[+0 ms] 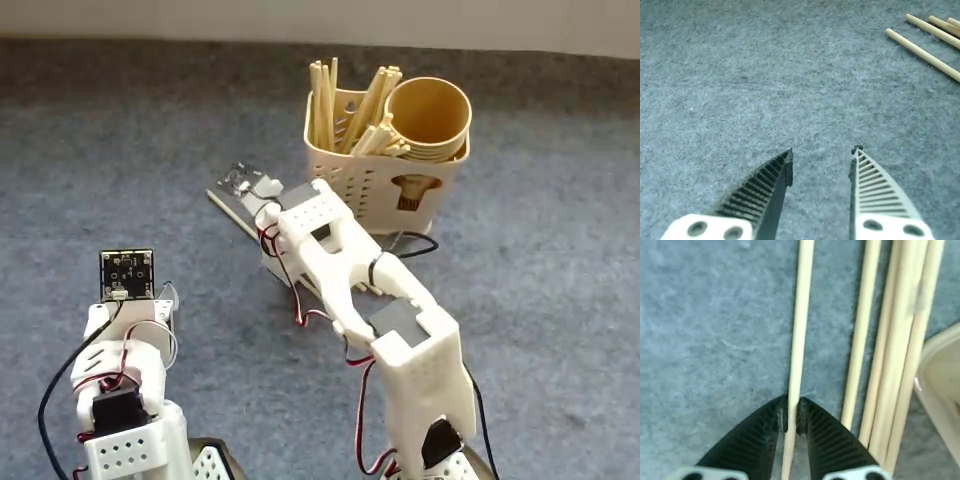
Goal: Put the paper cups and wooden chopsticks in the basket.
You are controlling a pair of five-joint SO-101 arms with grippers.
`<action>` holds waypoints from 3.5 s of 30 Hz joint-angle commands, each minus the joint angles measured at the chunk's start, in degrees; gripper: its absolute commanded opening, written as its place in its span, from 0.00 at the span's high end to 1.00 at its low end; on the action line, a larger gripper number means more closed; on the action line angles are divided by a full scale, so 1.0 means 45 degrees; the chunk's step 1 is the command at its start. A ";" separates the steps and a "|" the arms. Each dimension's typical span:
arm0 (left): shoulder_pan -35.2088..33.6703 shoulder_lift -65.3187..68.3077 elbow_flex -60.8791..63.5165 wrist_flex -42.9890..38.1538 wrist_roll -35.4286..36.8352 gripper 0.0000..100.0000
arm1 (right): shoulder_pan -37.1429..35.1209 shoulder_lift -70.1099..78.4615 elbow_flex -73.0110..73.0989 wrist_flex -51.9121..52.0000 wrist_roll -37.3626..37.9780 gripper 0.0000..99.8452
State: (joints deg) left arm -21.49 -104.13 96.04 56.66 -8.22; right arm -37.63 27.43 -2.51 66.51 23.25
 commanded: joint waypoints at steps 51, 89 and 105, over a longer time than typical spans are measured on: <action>-0.0068 -0.0049 0.0244 0.0039 -0.0137 0.81 | 0.1846 -1.7143 0.9680 -1.2982 -0.1836 1.00; -0.0068 -0.0049 0.0244 0.0039 -0.0137 0.81 | 0.3624 -1.2786 1.0813 -1.7573 -0.2012 0.86; -0.0068 -0.0049 0.0244 0.0039 -0.0137 0.81 | 0.1084 -2.0112 1.1067 -0.9563 -0.2891 0.86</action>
State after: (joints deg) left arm -21.49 -104.13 96.04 56.66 -8.22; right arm -28.84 -57.23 48.22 17.19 10.95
